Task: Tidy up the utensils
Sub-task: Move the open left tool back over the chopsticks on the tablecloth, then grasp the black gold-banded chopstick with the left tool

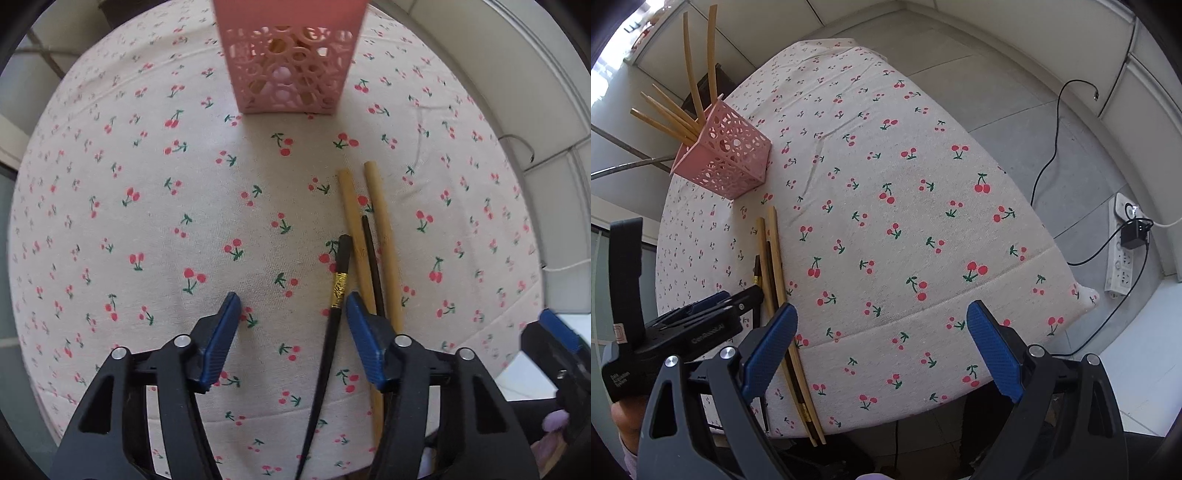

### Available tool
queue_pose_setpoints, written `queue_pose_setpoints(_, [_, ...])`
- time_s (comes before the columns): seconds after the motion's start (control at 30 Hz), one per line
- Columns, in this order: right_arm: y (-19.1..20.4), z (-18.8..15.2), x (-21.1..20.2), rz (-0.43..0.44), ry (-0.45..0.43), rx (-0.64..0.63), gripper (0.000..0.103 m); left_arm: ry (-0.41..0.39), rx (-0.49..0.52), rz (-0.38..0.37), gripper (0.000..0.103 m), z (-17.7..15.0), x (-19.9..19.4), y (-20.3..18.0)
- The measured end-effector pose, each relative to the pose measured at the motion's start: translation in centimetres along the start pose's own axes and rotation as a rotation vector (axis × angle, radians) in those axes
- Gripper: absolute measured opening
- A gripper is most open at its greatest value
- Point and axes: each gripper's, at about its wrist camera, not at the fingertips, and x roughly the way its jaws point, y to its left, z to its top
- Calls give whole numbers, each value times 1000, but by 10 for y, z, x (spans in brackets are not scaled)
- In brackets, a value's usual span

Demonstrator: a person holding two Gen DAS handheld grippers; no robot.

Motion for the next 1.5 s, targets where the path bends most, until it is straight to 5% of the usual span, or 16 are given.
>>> queue_pose_setpoints(0.13, [-1,1,1,6,6,8,90,-22,52,8,39,-1,2,-13])
queue_pose_setpoints(0.27, [0,0,4,5,15,8,90,-60,104,16,7,-3,3,-26])
queue_pose_setpoints(0.77, [56,37,41,-16,0,-41,86,-139,-54,-43,6,0,-35,31])
queue_pose_setpoints(1.0, [85,48,57,30,8,-73,46,-163,-92,-64,6,-3,-50,51])
queue_pose_setpoints(1.4, [124,44,84,-76,-41,-234,34,-174,-128,-81,7,0,-54,62])
queue_pose_setpoints(1.5, [128,40,85,-78,-58,-266,8,-183,-134,-80,7,1,-54,60])
